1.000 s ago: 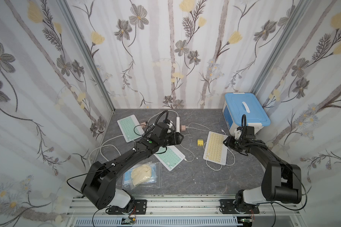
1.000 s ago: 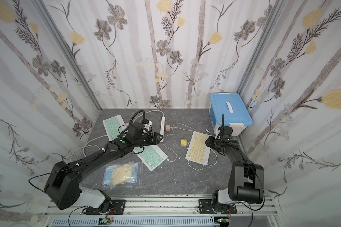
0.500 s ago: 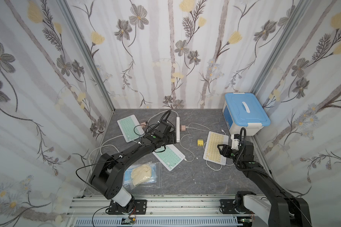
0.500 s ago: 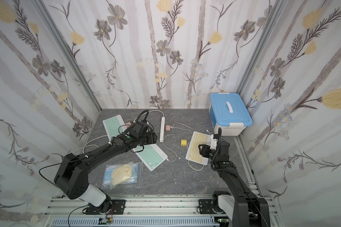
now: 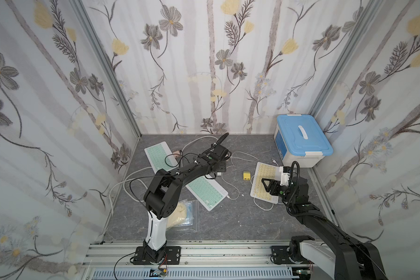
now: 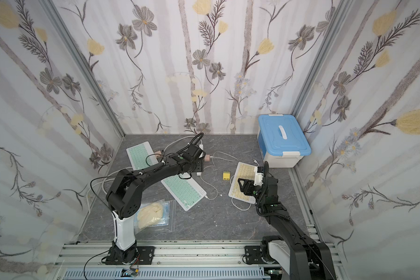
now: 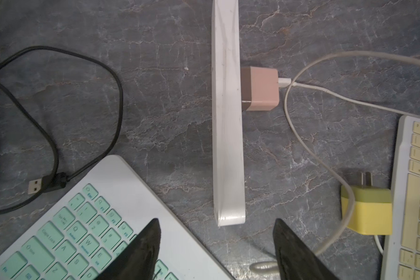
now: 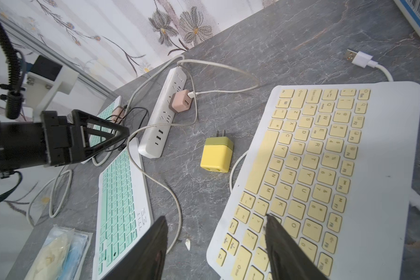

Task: Unplug the wireless keyboard
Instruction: Pick up the socket from the center of the board.

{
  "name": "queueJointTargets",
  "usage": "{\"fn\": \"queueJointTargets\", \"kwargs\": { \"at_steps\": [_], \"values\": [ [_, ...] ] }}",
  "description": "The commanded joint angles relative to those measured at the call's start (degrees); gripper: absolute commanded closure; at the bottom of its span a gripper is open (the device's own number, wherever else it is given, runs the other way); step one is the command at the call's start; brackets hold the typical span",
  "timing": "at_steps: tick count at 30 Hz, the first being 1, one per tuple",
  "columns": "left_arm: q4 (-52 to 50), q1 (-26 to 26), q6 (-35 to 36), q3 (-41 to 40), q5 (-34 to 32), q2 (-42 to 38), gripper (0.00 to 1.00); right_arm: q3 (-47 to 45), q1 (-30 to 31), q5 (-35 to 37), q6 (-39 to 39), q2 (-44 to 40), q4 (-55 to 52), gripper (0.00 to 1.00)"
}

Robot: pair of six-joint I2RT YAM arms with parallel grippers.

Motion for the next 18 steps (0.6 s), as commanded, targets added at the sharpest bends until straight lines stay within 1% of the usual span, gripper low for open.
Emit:
{"fn": "queueJointTargets", "kwargs": {
  "at_steps": [1, 6, 13, 16, 18],
  "values": [
    [-3.6, 0.1, 1.7, 3.0, -2.9, 3.5, 0.26, 0.3, 0.6, -2.6, 0.7, -2.5, -0.4, 0.35],
    [-4.5, 0.3, 4.5, 8.1, -2.9, 8.5, 0.29, 2.4, 2.5, -2.3, 1.7, -7.6, -6.4, 0.33],
    [-5.3, 2.5, 6.6, 14.8, 0.6, 15.7, 0.3, 5.1, 6.7, 0.4, 7.4, -13.1, -12.2, 0.3],
    [-4.7, 4.3, 6.8, 15.5, 2.9, 16.8, 0.3, 5.1, 8.1, 1.7, 8.8, -13.7, -14.2, 0.29],
    [-4.1, 4.7, 6.8, 14.9, 4.0, 16.7, 0.33, 5.6, 8.9, 2.4, 9.3, -13.5, -15.7, 0.29]
  ]
}}
